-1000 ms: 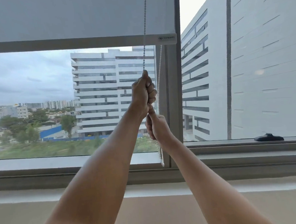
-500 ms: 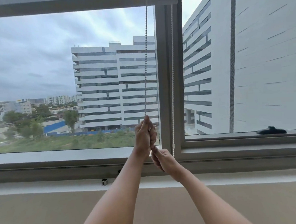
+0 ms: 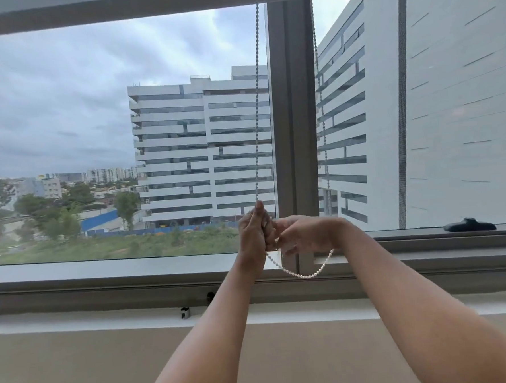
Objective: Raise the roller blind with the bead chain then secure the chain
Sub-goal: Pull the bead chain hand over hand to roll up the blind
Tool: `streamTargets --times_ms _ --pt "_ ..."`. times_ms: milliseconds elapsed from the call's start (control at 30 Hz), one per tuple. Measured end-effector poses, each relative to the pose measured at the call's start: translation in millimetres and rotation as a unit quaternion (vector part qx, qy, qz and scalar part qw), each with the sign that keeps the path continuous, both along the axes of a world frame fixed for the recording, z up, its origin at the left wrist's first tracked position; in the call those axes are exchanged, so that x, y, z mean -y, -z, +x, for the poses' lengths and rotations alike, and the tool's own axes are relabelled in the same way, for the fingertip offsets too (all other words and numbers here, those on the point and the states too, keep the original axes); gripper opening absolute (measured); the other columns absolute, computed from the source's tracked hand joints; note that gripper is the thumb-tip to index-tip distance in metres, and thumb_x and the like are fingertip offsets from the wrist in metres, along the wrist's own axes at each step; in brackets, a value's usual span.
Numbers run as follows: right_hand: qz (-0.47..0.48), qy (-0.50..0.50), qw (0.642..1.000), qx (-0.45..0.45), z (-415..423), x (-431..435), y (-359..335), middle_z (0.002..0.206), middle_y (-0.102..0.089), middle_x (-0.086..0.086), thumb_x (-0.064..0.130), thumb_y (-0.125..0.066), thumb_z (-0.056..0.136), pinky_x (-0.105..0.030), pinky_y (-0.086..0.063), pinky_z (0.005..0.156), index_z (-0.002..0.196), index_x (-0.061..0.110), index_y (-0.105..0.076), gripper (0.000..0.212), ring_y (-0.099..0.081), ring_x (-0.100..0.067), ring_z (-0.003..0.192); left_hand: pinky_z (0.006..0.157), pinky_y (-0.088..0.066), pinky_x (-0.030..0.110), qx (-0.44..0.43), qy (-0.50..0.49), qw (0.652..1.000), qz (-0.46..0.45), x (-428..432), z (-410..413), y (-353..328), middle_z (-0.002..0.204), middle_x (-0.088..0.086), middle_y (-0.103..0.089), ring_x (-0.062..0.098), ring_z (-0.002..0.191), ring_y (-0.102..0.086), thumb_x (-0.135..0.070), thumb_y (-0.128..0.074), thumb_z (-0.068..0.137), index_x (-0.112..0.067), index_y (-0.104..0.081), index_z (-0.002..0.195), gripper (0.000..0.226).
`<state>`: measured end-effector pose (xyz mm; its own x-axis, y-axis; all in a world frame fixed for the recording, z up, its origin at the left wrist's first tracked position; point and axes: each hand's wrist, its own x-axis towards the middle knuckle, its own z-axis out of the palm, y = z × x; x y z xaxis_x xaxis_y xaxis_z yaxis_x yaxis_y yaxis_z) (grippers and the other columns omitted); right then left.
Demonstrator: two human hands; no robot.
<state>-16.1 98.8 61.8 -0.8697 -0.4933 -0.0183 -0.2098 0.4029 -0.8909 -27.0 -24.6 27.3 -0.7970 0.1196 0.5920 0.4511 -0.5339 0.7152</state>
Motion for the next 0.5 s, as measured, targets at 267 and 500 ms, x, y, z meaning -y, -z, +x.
streamTargets --times_ms 267,500 --pt "-0.343 0.047 0.929 -0.129 31 35 -92 0.066 -0.060 0.002 0.041 -0.035 0.096 -0.024 -0.048 0.058 0.090 0.013 -0.060 0.038 -0.057 -0.011 0.061 0.031 -0.015 0.006 0.020 0.042 0.999 -0.014 -14 20 0 0.032 -0.012 -0.025 0.000 0.027 -0.017 -0.027 -0.029 0.099 -0.015 -0.027 0.056 0.045" --pt "-0.416 0.170 0.859 -0.245 29 56 -82 0.035 -0.031 0.009 0.046 -0.034 0.095 -0.017 -0.017 0.030 0.049 0.020 -0.033 0.053 -0.021 -0.005 0.029 0.043 -0.025 0.017 0.018 0.131 0.987 -0.088 -17 24 3 0.041 -0.010 -0.039 0.003 0.038 -0.031 -0.041 -0.039 0.093 -0.019 -0.050 0.057 0.043"
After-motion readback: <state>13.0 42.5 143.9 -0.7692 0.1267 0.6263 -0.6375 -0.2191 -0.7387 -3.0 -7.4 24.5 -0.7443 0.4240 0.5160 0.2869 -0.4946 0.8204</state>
